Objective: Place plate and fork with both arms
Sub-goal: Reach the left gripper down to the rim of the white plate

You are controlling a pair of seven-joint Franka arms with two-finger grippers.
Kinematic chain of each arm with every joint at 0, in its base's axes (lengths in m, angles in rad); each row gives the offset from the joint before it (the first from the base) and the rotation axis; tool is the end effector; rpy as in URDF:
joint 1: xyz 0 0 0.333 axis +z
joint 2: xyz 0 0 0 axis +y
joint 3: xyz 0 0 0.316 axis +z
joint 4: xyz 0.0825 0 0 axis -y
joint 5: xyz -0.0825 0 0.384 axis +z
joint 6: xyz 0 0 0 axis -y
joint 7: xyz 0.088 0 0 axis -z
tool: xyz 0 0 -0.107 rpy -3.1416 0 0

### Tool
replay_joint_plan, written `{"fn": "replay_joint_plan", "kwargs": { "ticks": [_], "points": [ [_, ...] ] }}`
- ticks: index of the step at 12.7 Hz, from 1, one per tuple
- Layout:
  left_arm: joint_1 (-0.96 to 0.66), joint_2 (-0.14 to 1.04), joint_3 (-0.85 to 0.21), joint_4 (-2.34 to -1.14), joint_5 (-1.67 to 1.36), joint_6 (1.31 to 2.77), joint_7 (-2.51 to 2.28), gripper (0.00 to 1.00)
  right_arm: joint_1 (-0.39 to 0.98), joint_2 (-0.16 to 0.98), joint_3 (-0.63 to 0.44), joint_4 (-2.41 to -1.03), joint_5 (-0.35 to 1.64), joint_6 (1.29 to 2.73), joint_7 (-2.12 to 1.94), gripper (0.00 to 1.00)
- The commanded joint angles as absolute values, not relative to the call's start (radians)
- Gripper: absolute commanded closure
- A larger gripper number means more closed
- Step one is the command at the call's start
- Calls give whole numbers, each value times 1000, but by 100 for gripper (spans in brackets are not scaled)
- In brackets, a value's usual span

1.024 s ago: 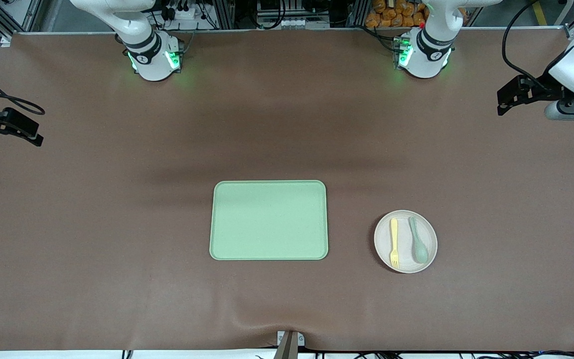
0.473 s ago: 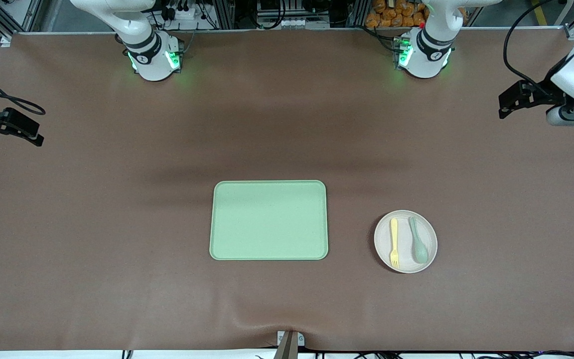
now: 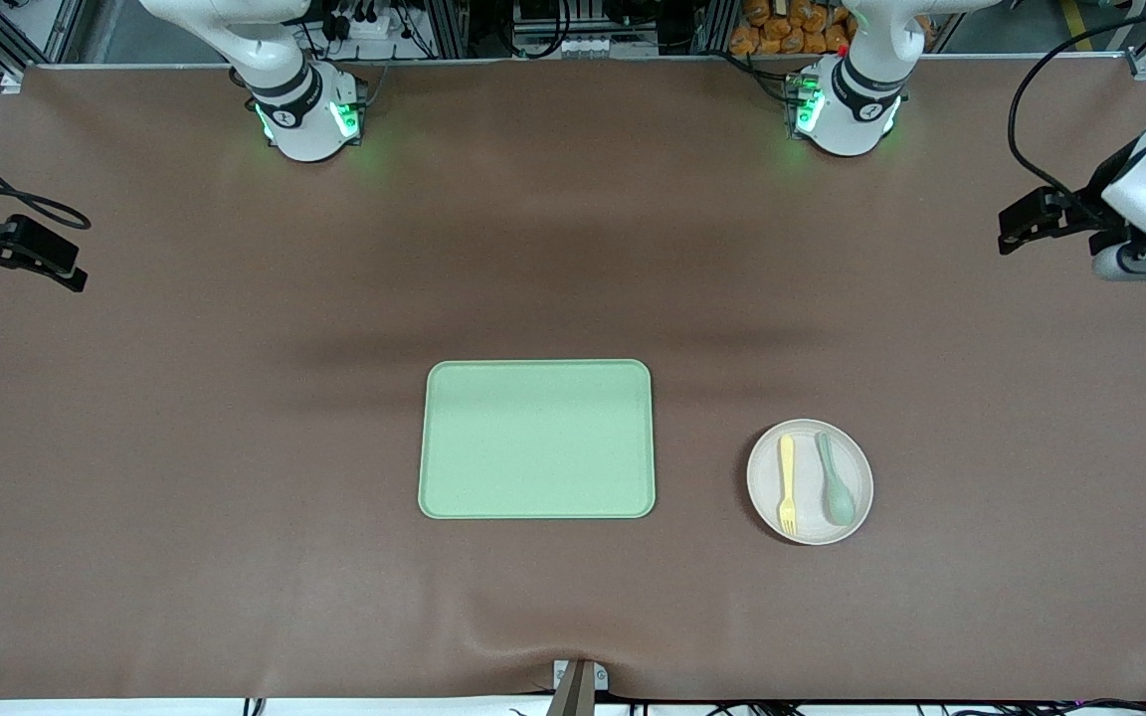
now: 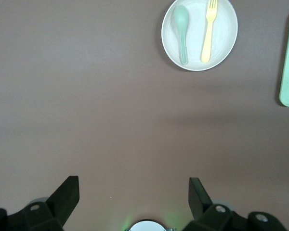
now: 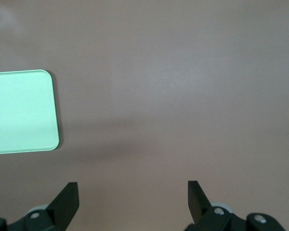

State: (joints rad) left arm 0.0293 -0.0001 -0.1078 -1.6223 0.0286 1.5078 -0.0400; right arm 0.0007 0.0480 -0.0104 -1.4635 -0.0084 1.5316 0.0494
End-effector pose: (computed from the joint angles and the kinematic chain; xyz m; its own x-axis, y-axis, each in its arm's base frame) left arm 0.5440 -0.0396 0.5954 0.9929 -0.0362 -0.1129 -0.0402 -0.9986 -0.0331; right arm 0.5661 -0.0063 0.6446 0.9980 -0.0594 0.0205 -0.0595 -0.9982 0.0079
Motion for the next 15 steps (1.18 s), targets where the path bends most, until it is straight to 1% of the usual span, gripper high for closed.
{"fn": "replay_joint_plan", "kwargs": {
  "ticks": [1, 6, 8, 9, 10, 12, 13, 15],
  "points": [
    [44, 96, -109, -1615, 14, 1561, -51, 0, -15, 43, 0, -1468, -2, 1531, 43, 0],
    [60, 306, -110, -1615, 12, 1750, -52, 0, -17, 41, 0, -1468, -2, 1528, 44, 0],
    [61, 415, -110, -1611, 8, 1900, -63, 0, -17, 41, 0, -1468, -2, 1528, 44, 0],
    [58, 467, -110, -1595, 0, 1967, -104, 0, -17, 41, 0, -1468, -2, 1528, 44, 0],
    [57, 539, -110, -1541, -6, 2006, -160, 0, -17, 43, 0, -1468, -2, 1528, 44, 0],
    [48, 671, -110, -1439, -5, 2016, -201, 0, -17, 41, 0, -1468, -2, 1525, 44, 0],
    [40, 707, -110, -1428, -2, 2032, -202, 0, -17, 43, 0, -1468, -2, 1526, 44, 0],
    [35, 759, -110, -1430, -6, 2142, -233, 0, -14, 43, 0, -1466, -2, 1528, 46, 0]
  ]
}}
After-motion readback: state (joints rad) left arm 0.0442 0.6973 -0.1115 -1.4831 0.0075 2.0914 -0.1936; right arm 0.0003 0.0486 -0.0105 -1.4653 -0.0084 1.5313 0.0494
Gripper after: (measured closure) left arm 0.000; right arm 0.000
